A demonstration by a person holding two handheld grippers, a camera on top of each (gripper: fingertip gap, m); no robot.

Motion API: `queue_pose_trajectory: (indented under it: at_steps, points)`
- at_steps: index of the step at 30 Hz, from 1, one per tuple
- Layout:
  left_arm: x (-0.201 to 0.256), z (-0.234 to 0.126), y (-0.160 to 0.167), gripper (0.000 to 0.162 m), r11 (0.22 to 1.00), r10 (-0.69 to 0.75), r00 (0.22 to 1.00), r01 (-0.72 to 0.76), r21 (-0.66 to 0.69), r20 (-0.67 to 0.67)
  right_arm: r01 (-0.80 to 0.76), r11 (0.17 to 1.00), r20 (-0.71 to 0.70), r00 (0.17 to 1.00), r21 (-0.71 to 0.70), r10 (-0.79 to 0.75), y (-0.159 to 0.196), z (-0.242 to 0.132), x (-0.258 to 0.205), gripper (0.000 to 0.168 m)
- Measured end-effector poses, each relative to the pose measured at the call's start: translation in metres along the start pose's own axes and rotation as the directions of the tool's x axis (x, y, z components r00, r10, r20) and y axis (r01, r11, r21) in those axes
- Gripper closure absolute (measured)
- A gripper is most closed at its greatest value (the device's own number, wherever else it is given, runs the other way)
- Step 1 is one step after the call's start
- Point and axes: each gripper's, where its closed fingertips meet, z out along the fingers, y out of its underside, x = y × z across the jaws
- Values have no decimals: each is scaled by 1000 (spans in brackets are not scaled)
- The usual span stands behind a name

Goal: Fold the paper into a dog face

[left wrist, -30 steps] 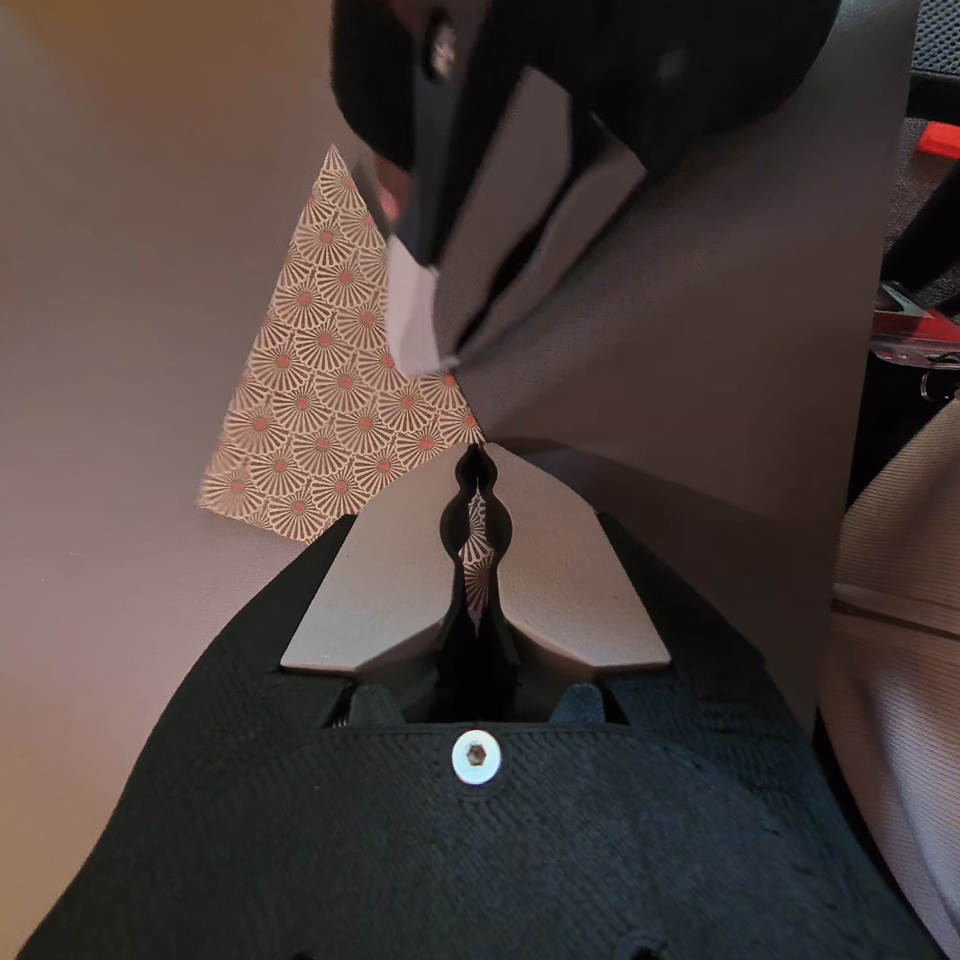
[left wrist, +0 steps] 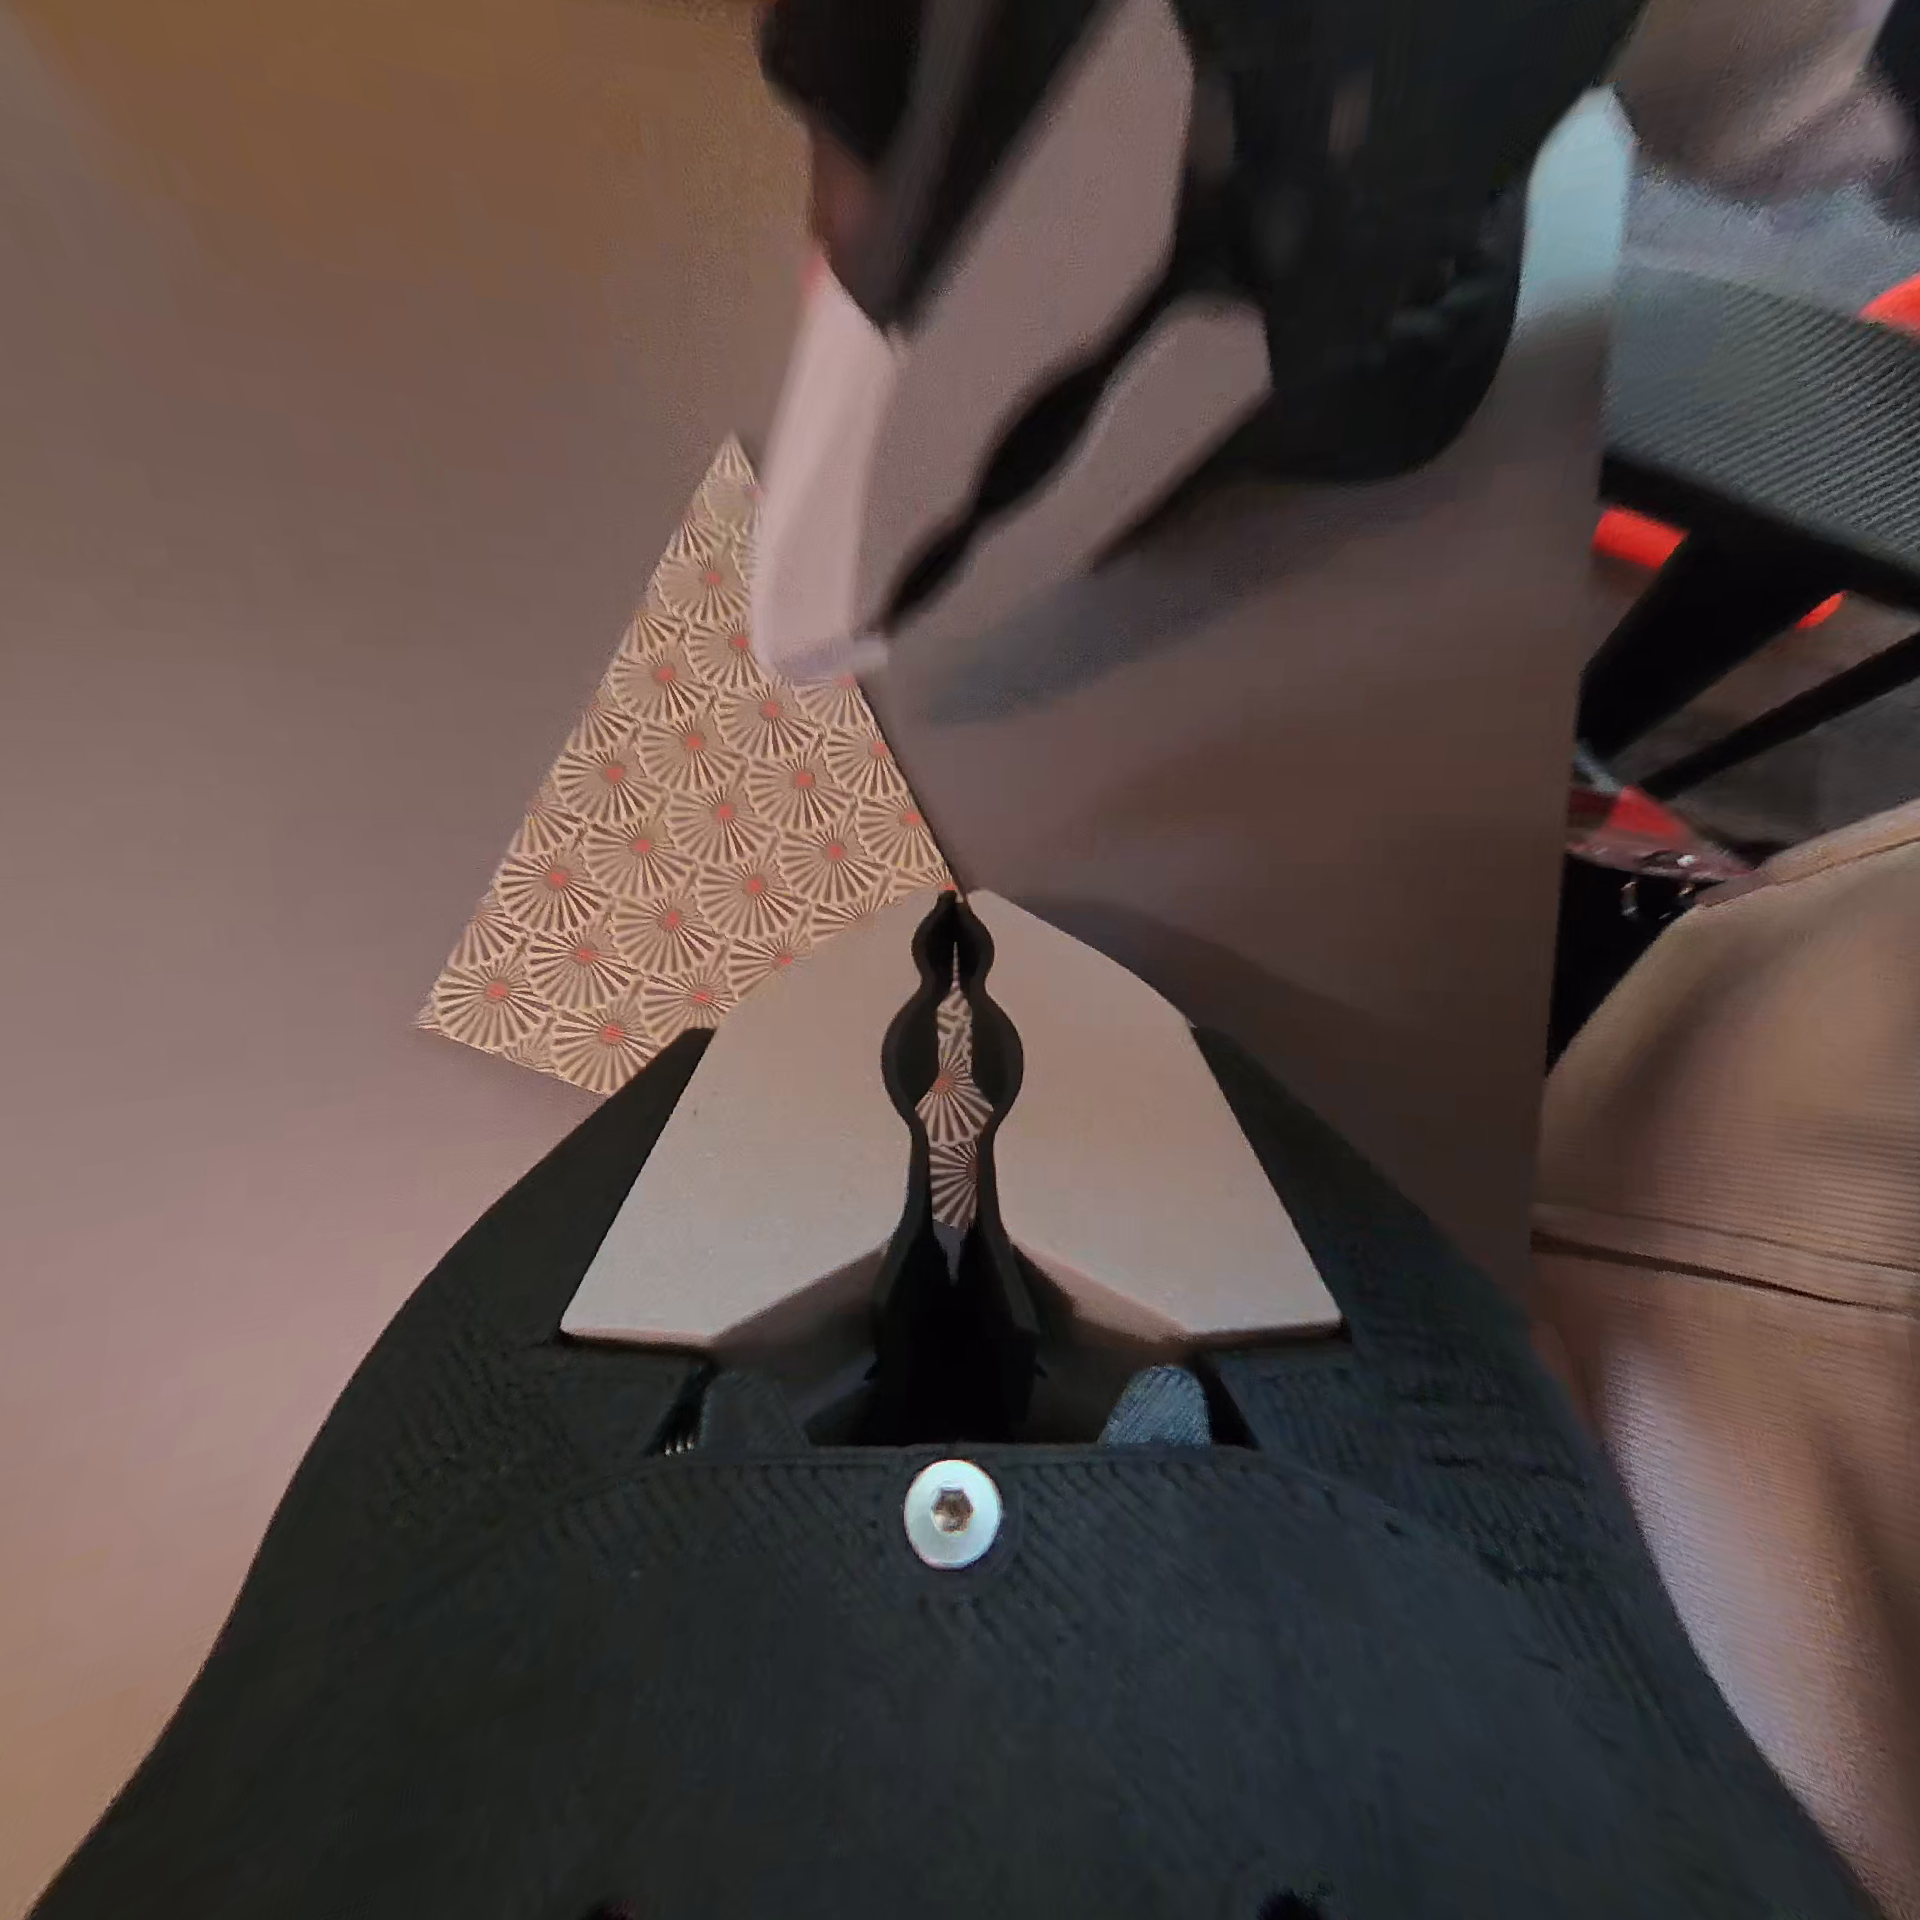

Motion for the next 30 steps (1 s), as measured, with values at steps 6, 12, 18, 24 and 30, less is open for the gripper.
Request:
queue_pose_trajectory:
  at_steps: [6,12,18,24,30]
  points:
    - [-8,6,-15,162,970,244,965,-242,36,-92,76,997,49,996,-1,-75,4,17,-20,168]
    - [-7,18,-17,162,923,385,851,-357,145,-358,-24,983,110,994,182,3,5,17,-20,168]
    - [-5,25,-20,162,996,-5,773,-50,-69,-635,27,983,76,996,180,-42,18,21,-15,168]
    - [-8,35,-2,162,964,-196,759,34,-263,-620,15,984,55,998,179,-25,21,22,-13,168]
    - [-3,30,1,162,921,-360,697,157,-357,-621,24,990,31,999,142,-29,28,24,-10,168]
